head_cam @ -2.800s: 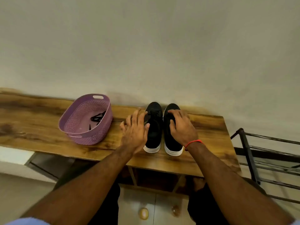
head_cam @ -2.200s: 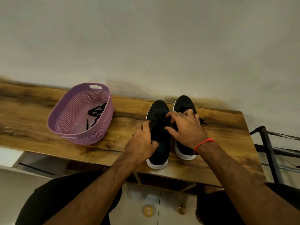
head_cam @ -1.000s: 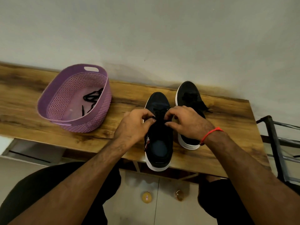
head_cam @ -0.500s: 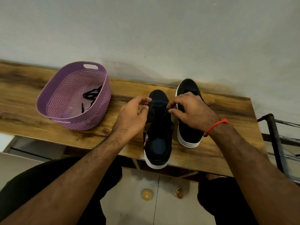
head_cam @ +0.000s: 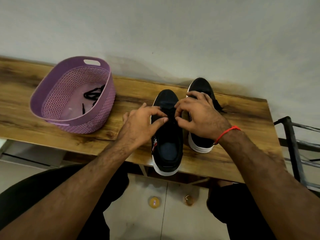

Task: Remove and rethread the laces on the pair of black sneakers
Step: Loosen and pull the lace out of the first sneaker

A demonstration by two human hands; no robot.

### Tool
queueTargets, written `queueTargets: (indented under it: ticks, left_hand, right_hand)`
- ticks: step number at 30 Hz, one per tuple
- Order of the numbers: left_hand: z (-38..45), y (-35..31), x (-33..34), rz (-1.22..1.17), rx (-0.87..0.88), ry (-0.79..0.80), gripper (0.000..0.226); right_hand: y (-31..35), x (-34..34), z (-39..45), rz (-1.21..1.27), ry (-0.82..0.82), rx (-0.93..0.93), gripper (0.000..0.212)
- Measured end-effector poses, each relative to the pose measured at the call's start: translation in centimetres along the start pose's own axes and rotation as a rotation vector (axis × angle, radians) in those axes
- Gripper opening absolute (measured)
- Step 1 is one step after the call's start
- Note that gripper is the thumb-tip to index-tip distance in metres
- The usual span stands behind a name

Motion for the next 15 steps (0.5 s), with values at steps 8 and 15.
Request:
queueTargets:
  ticks: [8, 15]
  left_hand:
    - [-0.2, -0.1, 0.3, -0.134, 0.028, -0.009, 0.013]
    - [-0.1, 0.0, 0.0, -0.087, 0.025, 0.014, 0.003]
  right_hand:
    - [-1.2, -1.3, 0.1, 0.107, -0.08, -0.005, 0.005]
    - [-0.9, -1.8, -0.3, -0.005, -0.418, -0.183, 0.01]
Point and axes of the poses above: each hand's wrist, its own z-axis towards the middle knuckle, its own x-axis out of the palm, y = z × x, the point moved 2 cm from there along z, towards the middle knuckle, and after that the axes turned 13 degrees about y, right-handed, at the moved point
